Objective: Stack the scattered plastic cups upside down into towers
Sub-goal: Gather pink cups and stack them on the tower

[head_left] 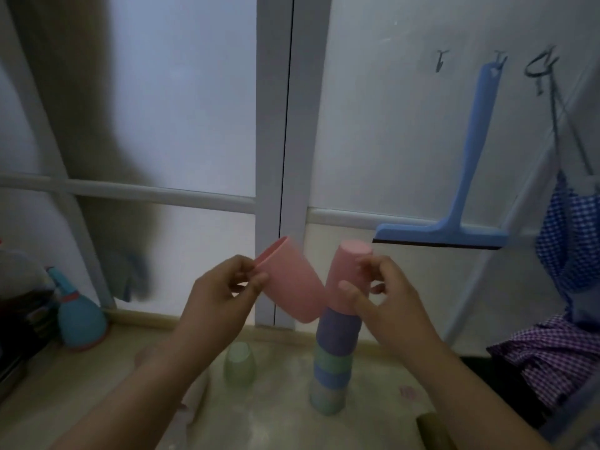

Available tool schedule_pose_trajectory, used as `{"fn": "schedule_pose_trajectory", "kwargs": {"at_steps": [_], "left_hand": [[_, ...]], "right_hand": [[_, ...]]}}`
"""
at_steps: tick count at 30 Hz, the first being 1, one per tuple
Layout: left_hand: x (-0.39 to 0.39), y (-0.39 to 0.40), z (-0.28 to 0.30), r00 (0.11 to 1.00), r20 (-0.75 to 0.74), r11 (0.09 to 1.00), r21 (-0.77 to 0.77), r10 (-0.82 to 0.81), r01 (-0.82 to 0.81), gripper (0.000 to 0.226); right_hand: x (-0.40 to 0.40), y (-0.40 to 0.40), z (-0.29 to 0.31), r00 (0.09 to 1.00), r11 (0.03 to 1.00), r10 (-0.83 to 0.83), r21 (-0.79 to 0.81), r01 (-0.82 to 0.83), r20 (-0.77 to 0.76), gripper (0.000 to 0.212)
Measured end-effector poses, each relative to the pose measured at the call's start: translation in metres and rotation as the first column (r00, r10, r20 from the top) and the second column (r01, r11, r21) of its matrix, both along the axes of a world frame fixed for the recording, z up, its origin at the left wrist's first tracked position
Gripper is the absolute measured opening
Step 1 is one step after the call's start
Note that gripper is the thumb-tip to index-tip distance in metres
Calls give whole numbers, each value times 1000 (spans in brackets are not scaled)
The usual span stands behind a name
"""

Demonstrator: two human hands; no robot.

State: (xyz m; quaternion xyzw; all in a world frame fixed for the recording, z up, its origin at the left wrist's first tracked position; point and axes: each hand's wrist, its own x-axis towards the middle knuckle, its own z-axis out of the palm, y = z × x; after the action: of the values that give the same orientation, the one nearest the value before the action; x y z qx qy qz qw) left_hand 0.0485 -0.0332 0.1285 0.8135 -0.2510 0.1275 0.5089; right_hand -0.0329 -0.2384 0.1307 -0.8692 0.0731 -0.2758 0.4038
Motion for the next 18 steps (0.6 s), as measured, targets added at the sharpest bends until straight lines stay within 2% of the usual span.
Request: {"fn": "schedule_pose_trajectory", "kwargs": {"at_steps": [2, 5, 8, 11, 14, 18], "left_hand": [[-3, -7, 13, 999, -31, 997, -68, -29, 26, 8], [-11, -20, 20, 987, -116, 983, -156, -114, 96, 10], [-16, -29, 12, 975, -153, 976, -172, -162, 135, 9], [-15, -30, 3, 975, -158, 986, -80, -156, 144, 5], [-9, -27, 1, 980, -143, 991, -26, -137, 135, 19], [-5, -24, 2, 986, -102, 991, 18, -128, 131, 19]], "right_hand": [[-3, 9, 3, 989, 991, 110, 83, -102, -98, 55], [-6, 18, 6, 974, 961, 194, 223, -165, -114, 57], [-5, 20, 2, 996, 943, 94, 320, -91, 5, 52], [-8, 8, 6, 998, 954, 61, 293, -57, -4, 60], [-12, -17, 24, 999, 956, 0, 293, -13, 44, 52], [-3, -43, 68, 994, 956, -61, 291, 32, 89, 51]]}}
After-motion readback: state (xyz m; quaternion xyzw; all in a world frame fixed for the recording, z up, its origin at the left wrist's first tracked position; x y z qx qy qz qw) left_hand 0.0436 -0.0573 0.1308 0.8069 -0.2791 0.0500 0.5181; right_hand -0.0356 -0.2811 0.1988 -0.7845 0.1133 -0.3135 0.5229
